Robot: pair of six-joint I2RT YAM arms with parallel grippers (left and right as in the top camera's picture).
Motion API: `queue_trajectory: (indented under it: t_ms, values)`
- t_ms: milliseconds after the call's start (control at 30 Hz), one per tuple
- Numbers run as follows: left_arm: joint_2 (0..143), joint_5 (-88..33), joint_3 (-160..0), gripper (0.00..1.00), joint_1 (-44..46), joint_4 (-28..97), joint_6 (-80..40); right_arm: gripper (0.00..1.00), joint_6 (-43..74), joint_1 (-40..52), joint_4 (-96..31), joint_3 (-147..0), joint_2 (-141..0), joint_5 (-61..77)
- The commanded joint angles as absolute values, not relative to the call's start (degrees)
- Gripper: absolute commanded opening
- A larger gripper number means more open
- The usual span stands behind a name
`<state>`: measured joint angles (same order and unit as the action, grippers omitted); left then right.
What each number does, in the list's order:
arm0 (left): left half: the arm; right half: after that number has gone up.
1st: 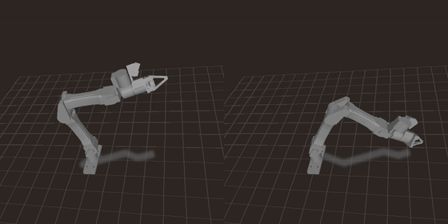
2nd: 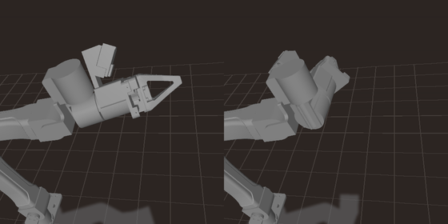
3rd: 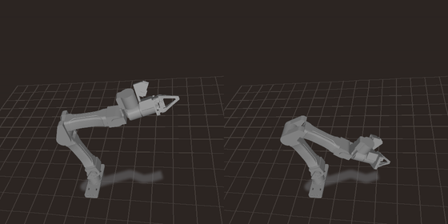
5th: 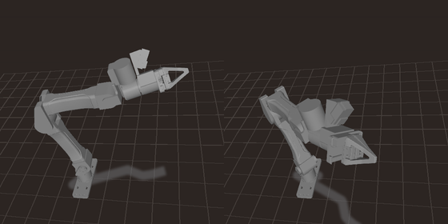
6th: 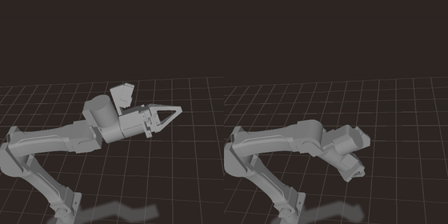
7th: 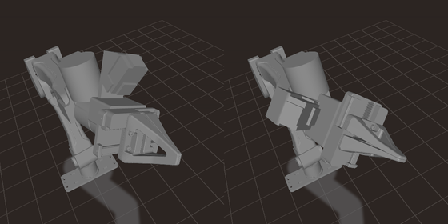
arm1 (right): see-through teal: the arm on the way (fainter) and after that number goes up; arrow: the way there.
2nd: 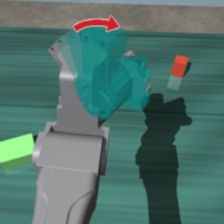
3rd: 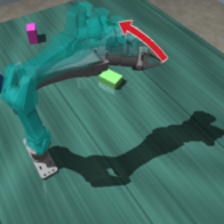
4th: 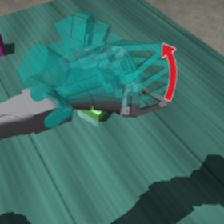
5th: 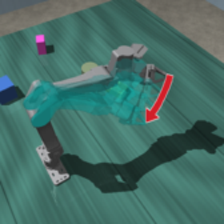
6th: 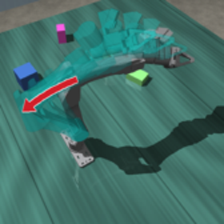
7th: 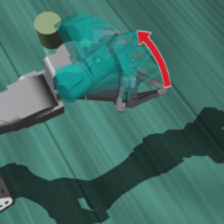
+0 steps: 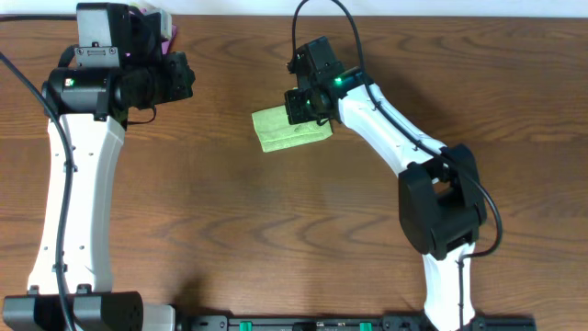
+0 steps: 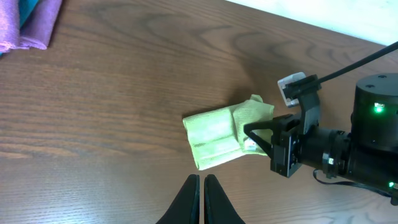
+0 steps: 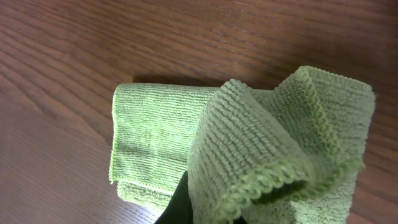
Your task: Fold the cloth
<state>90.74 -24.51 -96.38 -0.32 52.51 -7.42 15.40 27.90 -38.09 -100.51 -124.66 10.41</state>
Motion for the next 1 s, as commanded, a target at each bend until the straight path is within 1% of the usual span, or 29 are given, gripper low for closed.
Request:
queue_trajectory:
  t_ms: [0, 400, 433, 500, 533, 600, 633, 767, 900, 967]
  values:
    - [90.1, -25.6, -97.3, 0.06, -0.4, 52.6, -6.3, 0.01, 14.5, 29.5, -38.1, -101.2, -126.1, 9.5]
    - [90.1, -25.6, -97.3, 0.06, -0.4, 52.6, -5.9, 0.01, 13.2, 32.0, -37.5, -101.2, -129.0, 9.4]
    - [90.1, -25.6, -97.3, 0.06, -0.4, 52.6, -5.9, 0.05, 13.2, 32.1, -37.5, -101.2, -129.1, 9.5]
    - [90.1, -25.6, -97.3, 0.06, -0.4, 52.6, -5.7, 0.32, 13.2, 32.5, -37.5, -101.2, -129.1, 11.1]
    - [90.1, -25.5, -97.3, 0.06, -0.4, 52.6, -5.7, 0.41, 13.2, 32.7, -37.3, -101.2, -129.1, 12.8]
    - [90.1, -25.5, -97.3, 0.06, -0.4, 52.5, -5.7, 0.54, 13.2, 33.3, -36.2, -101.2, -129.1, 17.8]
    - [90.1, -25.5, -97.3, 0.06, -0.4, 52.3, -5.7, 0.56, 13.2, 33.7, -35.4, -101.2, -129.1, 21.1]
    - [90.1, -25.5, -97.3, 0.06, -0.4, 52.1, -5.7, 0.56, 13.2, 35.0, -34.1, -101.3, -129.1, 28.7]
    - [90.1, -25.3, -97.3, 0.06, -0.4, 52.1, -5.7, 0.54, 12.8, 35.4, -35.0, -101.3, -129.1, 28.3]
    - [90.1, -25.1, -97.3, 0.06, -0.4, 52.1, -4.7, 0.52, 12.8, 35.0, -35.0, -101.3, -129.1, 28.3]
